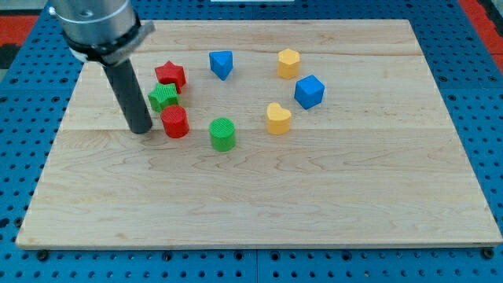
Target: Push the red circle into the green circle
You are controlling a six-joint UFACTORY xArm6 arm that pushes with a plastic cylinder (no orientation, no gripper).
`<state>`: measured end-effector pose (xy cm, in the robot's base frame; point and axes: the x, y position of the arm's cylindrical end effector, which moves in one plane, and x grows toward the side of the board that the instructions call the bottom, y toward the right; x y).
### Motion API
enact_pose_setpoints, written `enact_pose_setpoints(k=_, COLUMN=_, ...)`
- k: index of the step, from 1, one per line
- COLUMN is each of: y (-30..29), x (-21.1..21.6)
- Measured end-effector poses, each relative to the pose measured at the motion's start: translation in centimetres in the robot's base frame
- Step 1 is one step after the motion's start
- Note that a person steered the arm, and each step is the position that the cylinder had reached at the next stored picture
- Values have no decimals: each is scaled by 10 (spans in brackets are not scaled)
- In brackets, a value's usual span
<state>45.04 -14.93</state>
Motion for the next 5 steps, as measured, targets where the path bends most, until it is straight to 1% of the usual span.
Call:
enact_pose_setpoints(k=1, y=32, x=0)
enact_pose_setpoints(k=2, y=49, x=10)
enact_pose_setpoints(k=3, y=71, x=72)
enact_pose_setpoints(k=4, y=101, x=60)
enact_pose_setpoints(k=5, y=112, x=34)
